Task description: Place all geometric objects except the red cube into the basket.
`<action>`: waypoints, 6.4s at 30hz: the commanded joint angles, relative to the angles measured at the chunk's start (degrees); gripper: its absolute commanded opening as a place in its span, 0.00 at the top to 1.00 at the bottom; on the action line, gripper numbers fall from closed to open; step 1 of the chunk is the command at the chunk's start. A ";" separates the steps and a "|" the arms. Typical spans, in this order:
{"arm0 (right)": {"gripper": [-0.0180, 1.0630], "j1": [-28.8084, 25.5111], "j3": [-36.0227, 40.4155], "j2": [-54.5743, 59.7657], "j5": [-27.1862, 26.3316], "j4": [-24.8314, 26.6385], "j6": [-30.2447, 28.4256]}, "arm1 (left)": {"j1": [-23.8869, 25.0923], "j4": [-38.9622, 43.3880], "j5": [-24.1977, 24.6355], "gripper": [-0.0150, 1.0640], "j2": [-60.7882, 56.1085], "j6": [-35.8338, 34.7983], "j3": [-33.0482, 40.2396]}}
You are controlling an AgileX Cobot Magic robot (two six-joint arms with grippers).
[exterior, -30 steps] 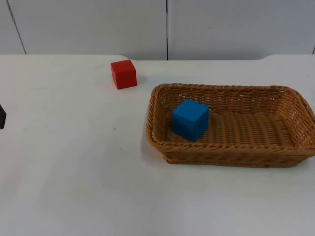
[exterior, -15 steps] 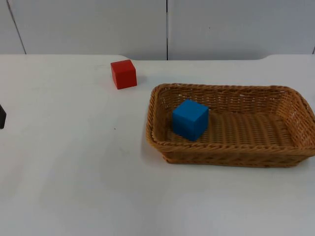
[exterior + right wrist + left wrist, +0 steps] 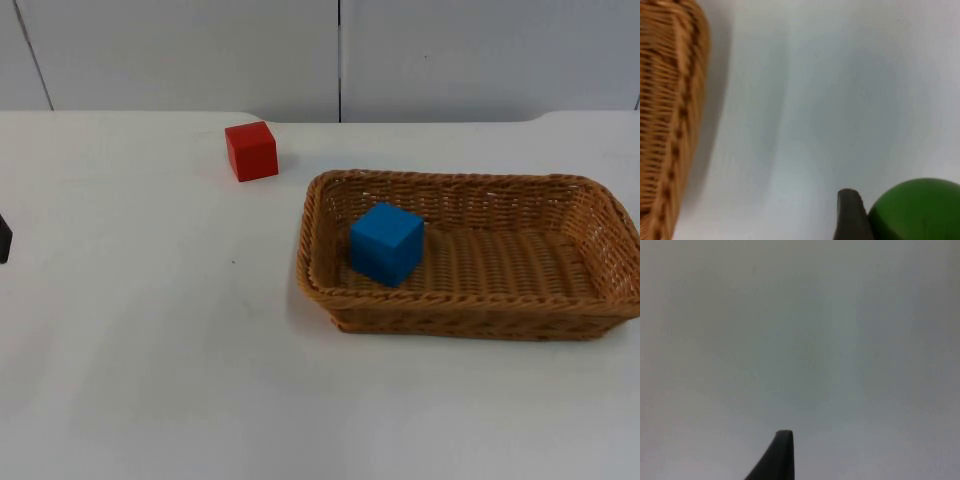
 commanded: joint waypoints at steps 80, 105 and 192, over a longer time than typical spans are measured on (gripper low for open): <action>0.01 28.60 -2.92 -37.77 6.45 4.99 5.87 | 0.27 -0.52 5.98 0.04 -12.83 4.91 -4.40; 0.01 28.60 28.13 -85.66 7.43 4.77 9.33 | 0.27 0.50 12.73 0.04 -64.89 5.76 9.16; 0.01 15.89 36.45 -97.84 23.08 -8.92 25.04 | 0.27 4.12 19.95 0.04 -64.89 2.19 10.41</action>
